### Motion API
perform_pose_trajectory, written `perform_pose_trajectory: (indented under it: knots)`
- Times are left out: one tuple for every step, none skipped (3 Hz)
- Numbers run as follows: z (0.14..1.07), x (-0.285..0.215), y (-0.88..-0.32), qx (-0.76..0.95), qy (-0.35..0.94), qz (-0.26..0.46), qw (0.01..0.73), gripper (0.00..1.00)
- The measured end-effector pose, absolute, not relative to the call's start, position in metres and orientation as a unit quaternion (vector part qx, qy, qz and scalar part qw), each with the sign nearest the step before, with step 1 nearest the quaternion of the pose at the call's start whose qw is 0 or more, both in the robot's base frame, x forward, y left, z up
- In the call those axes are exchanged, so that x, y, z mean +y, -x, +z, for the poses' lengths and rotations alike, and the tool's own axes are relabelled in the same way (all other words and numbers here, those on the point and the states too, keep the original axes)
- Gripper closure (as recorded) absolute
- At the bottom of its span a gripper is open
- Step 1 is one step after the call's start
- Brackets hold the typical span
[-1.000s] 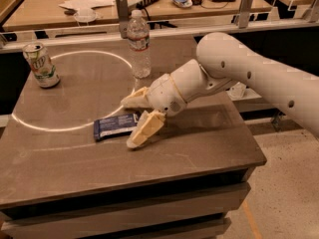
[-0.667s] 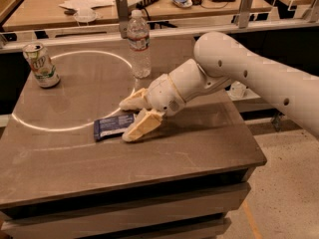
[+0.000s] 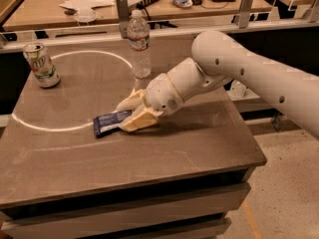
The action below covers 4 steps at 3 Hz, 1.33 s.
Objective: Move rxbar blueberry near 7up can
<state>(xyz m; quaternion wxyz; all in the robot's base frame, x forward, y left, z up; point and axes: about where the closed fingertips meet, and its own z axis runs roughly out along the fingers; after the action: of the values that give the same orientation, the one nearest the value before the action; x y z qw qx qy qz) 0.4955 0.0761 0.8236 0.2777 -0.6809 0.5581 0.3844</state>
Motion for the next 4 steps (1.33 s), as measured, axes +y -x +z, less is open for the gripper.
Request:
perform_pose_trajectory:
  knots:
    - [0.827, 0.078, -0.496, 0.559, 0.679, 0.382, 0.283, 1.0]
    - [0.86, 0.094, -0.502, 0.569, 0.658, 0.356, 0.342, 1.0]
    - [0.895, 0.109, -0.509, 0.576, 0.637, 0.313, 0.405, 1.0]
    - [0.902, 0.12, -0.526, 0.595, 0.624, 0.271, 0.428, 1.0]
